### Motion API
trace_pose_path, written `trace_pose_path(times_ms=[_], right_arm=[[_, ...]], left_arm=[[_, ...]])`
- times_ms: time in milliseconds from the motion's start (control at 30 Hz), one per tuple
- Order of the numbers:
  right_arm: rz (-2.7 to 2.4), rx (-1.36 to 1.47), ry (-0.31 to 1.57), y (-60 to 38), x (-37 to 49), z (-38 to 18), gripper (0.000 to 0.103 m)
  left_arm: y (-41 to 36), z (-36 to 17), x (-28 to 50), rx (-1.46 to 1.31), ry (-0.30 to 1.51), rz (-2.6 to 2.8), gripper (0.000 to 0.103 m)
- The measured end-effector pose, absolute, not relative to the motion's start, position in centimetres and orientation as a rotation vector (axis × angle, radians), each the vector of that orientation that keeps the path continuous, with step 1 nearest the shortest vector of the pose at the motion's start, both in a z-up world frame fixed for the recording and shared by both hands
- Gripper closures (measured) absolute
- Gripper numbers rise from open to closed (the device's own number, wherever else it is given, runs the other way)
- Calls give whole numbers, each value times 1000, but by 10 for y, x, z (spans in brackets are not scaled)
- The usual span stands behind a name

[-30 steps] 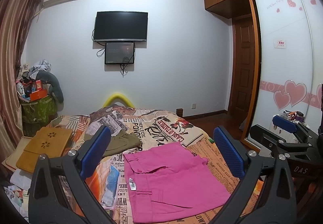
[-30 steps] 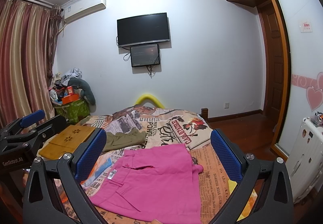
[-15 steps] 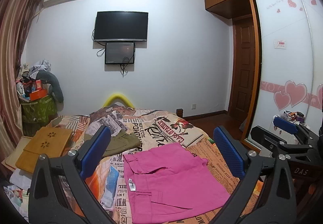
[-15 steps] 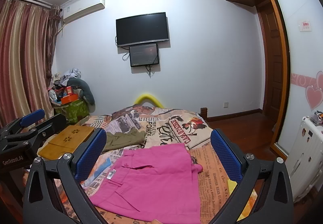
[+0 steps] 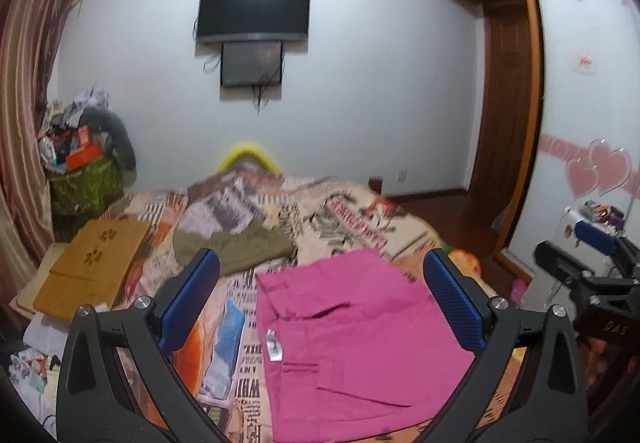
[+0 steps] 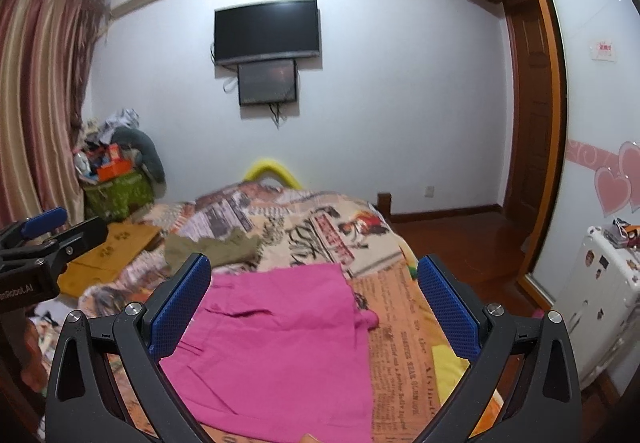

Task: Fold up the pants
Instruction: 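Lower both grippers to the waistband edge of the pink pants and close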

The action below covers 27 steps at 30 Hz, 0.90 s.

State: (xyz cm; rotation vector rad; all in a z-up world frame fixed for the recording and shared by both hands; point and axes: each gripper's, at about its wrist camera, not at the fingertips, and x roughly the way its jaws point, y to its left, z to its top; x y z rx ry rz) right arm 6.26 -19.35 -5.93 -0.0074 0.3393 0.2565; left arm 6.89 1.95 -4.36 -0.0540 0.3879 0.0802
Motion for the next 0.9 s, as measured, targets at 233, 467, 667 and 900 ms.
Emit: trace_pose_path(times_ms=[233,467,667,900], right_arm=[[223,-48,479,-197,98,-94,0],[234,-45,600,-207,129,-120,0],[254,-40,669,-215,161,-138,1],[268,-63,742,-219,193,-163,1]], left_arm=[[34,-94,122,-85,548,94,0],[50,-128,171,-129,672,69,0],[63,-150,209,-117,748,118,0],[72,-175,245,-91,821,95,0]])
